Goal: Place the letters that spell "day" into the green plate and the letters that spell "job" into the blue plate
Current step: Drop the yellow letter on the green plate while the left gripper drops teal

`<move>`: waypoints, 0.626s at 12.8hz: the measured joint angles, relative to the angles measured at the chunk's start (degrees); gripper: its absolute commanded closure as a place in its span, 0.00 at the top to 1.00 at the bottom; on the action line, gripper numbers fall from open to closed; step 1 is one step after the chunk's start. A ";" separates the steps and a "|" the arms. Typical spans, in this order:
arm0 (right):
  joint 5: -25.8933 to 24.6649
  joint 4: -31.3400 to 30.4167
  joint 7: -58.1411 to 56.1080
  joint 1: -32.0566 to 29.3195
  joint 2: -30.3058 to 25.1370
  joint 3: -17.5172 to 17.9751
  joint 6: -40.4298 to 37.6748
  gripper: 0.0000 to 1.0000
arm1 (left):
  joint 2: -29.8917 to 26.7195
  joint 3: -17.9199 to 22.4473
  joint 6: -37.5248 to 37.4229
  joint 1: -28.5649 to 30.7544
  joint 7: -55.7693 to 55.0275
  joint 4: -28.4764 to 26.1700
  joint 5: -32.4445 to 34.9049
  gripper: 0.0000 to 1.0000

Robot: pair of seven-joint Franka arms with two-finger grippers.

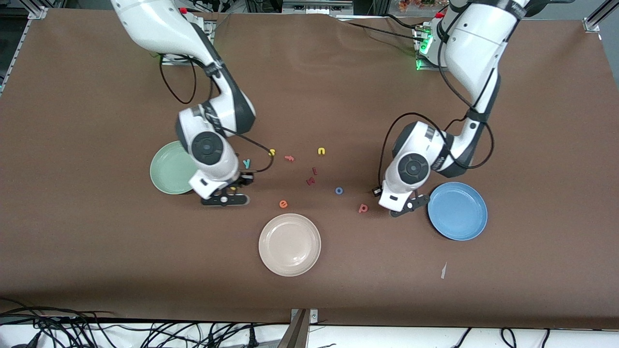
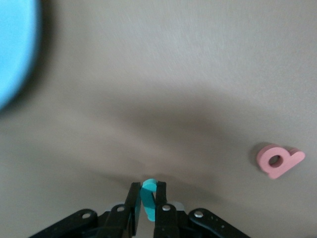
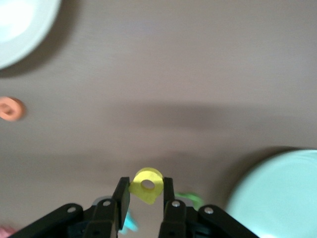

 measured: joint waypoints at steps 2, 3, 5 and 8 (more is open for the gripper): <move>0.02 -6.28 -6.29 -0.28 -4.72 -3.78 -0.80 0.00 | -2.48 0.25 -4.30 3.87 12.78 0.73 0.15 0.00; 0.04 -10.54 -10.40 -0.36 -6.85 -6.16 0.23 0.00 | -3.54 0.29 -5.65 6.18 19.47 0.73 0.18 0.00; 1.21 -19.56 -18.36 -0.70 -9.87 -10.24 6.00 0.05 | -4.58 0.34 -6.63 10.51 32.52 0.72 0.86 0.00; 1.70 -28.31 -21.80 -1.15 -10.38 -11.49 14.98 0.18 | -4.61 0.34 -6.67 15.93 46.95 0.53 3.79 0.36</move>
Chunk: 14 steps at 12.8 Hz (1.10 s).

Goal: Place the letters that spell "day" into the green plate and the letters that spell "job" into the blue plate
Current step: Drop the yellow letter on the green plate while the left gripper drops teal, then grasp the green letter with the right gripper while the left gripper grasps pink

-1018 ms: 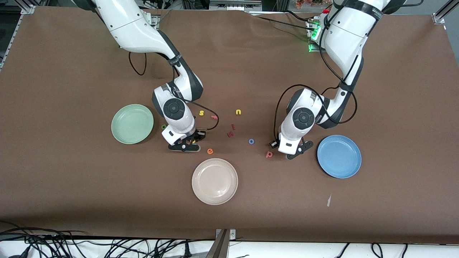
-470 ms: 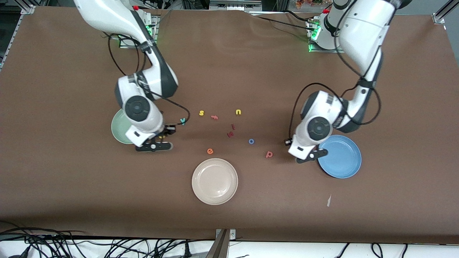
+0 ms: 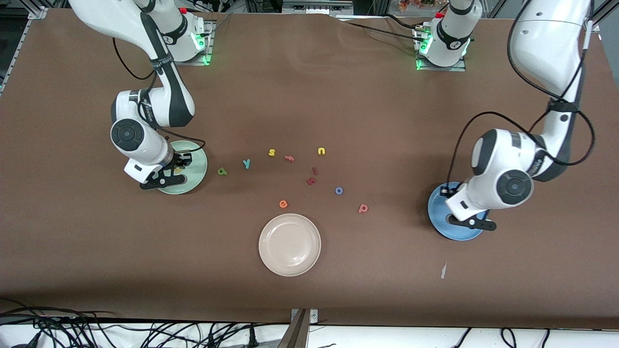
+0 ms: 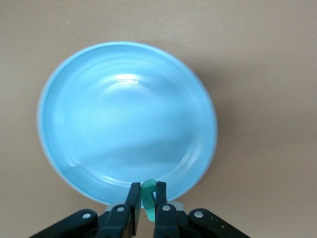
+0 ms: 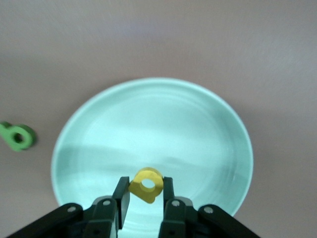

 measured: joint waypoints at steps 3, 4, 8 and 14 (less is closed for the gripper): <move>0.20 -3.53 0.01 0.10 0.54 0.15 5.54 1.00 | 0.28 -0.41 0.64 0.30 3.74 -0.08 0.99 1.00; 0.24 -3.64 0.03 0.10 0.61 0.15 5.81 1.00 | 0.41 -0.55 0.92 -0.09 3.72 -0.08 1.11 1.00; 0.62 -1.70 3.63 0.30 -0.34 2.04 4.41 1.00 | 0.75 -1.45 1.48 -1.18 0.26 2.30 -0.38 1.00; 0.86 4.89 37.99 1.24 0.60 10.60 0.83 1.00 | 7.55 -1.78 2.17 -11.58 -11.00 10.38 -1.91 1.00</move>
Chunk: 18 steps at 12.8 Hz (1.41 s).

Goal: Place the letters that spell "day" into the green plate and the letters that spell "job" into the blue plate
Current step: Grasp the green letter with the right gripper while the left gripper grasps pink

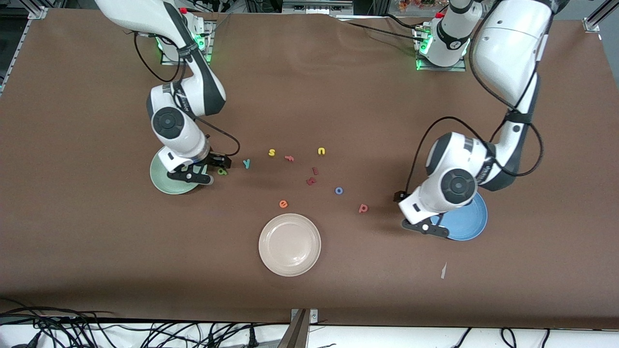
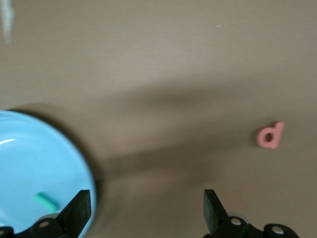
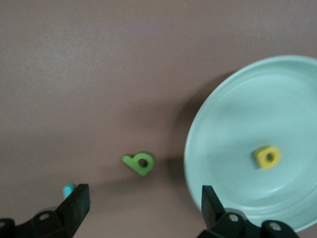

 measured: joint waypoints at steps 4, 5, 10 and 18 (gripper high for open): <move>0.29 0.65 12.70 0.17 3.25 0.97 1.68 1.00 | 4.69 -0.02 0.63 -4.42 -0.65 5.66 -1.20 1.00; 1.18 0.67 14.64 0.18 4.02 1.52 2.62 1.00 | 6.03 -0.01 1.72 -5.43 -1.25 7.01 -1.20 1.00; 2.95 0.79 24.28 -0.21 5.66 1.36 5.58 0.98 | 11.33 0.02 9.46 -7.76 -2.31 8.61 -1.20 0.96; 3.25 0.78 37.06 -1.40 6.87 0.86 5.57 0.65 | 12.47 0.08 9.72 -9.21 -2.31 8.83 -1.20 0.53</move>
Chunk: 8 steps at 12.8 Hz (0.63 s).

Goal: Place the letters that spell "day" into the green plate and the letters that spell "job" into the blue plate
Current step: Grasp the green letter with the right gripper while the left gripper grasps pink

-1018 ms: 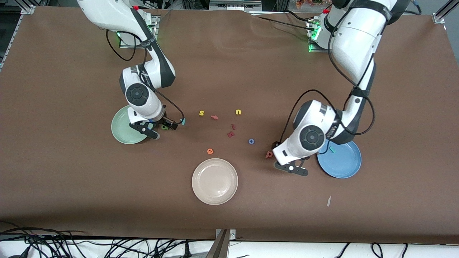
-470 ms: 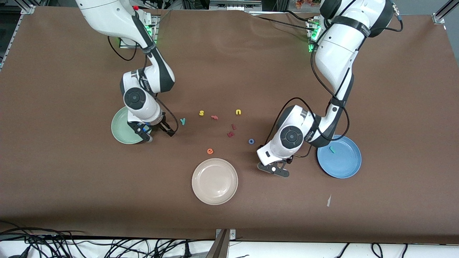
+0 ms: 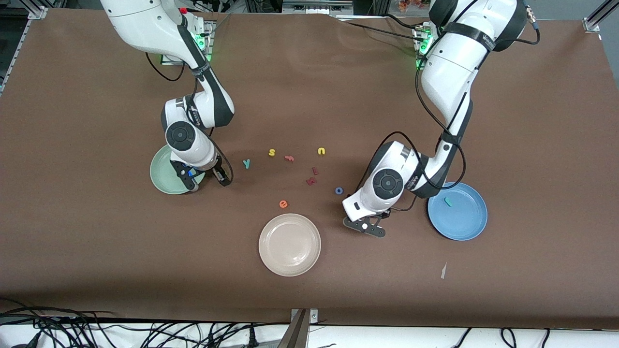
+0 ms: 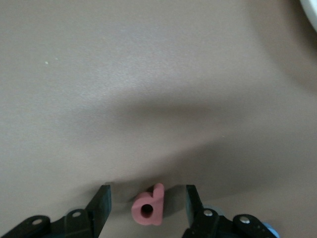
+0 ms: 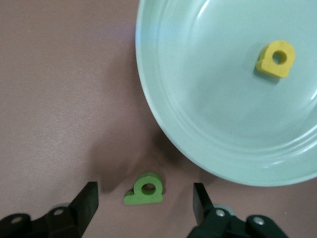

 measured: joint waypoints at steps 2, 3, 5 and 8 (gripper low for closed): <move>0.00 -0.01 0.51 0.01 0.22 0.20 0.00 0.47 | 0.03 0.07 -0.32 -0.25 0.00 0.00 0.00 0.45; 0.00 -0.01 0.67 0.01 0.32 0.21 0.01 0.46 | 0.04 0.11 -0.41 -0.25 0.00 -0.01 0.00 0.40; 0.01 0.00 0.79 0.01 0.50 0.22 0.27 0.26 | 0.05 0.21 -0.50 -0.26 0.00 -0.06 0.01 0.29; 0.02 0.11 0.81 0.00 0.50 0.23 0.59 0.11 | -0.04 0.64 -0.64 -0.22 0.05 -0.05 0.04 0.19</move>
